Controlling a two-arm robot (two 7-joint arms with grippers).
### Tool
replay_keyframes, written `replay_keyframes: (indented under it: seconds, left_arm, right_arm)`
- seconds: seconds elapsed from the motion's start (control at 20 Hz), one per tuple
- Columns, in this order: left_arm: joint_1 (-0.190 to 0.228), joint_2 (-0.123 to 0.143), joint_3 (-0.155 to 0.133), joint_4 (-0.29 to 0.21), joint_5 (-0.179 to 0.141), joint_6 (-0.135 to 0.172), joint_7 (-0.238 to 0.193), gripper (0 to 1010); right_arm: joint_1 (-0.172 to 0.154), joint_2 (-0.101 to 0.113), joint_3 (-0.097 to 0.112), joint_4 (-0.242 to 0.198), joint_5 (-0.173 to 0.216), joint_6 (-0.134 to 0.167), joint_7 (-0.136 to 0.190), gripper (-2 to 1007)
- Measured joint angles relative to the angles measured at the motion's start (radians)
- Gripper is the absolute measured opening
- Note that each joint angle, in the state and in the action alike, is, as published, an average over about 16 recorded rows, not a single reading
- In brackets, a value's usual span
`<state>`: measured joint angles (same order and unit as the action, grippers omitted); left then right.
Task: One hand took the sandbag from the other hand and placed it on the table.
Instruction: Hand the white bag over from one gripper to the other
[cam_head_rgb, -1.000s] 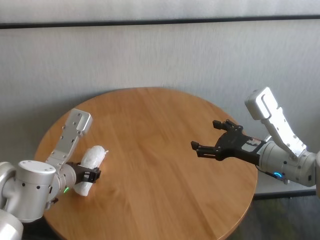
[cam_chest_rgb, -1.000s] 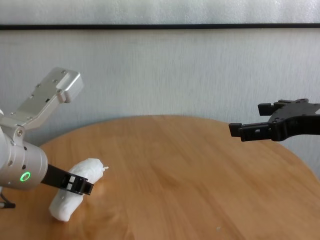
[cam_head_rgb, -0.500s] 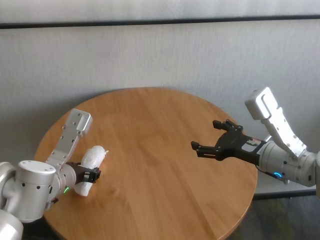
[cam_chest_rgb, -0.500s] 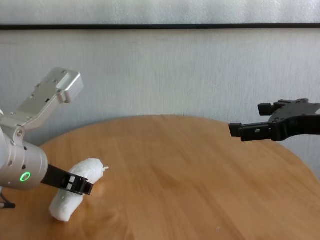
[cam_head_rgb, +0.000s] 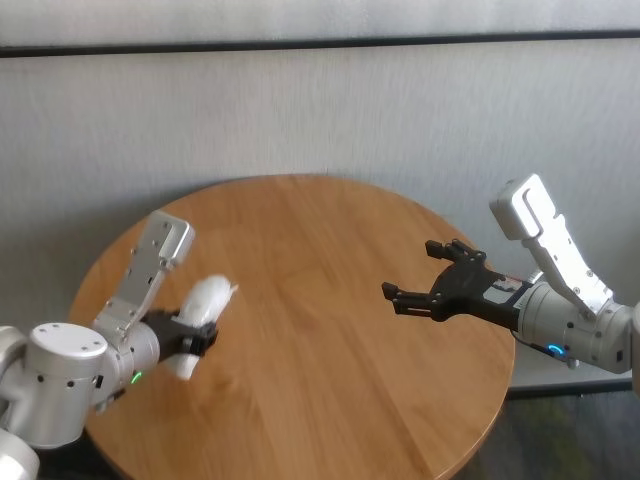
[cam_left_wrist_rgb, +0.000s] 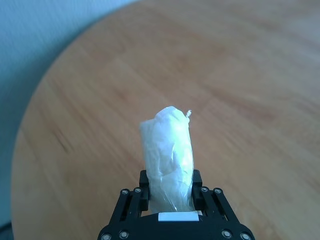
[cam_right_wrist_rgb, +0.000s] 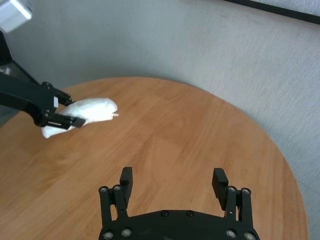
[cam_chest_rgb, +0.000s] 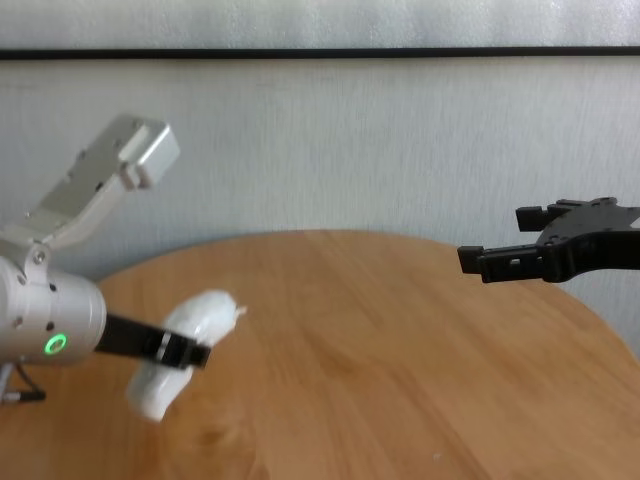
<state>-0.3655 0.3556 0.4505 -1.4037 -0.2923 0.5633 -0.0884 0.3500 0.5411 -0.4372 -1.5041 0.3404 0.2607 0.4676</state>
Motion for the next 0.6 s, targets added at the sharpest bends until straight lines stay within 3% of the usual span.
replay_keyframes:
  seconds: [0.15, 0.6]
  left_arm:
    - [0.004, 0.004, 0.002, -0.016, 0.005, -0.083, -0.037, 505]
    - [0.014, -0.009, 0.005, -0.059, 0.011, -0.386, -0.163, 505]
  right_arm:
    - [0.000, 0.000, 0.000, 0.000, 0.000, 0.000, 0.000, 1001]
    - [0.000, 0.000, 0.000, 0.000, 0.000, 0.000, 0.000, 1001]
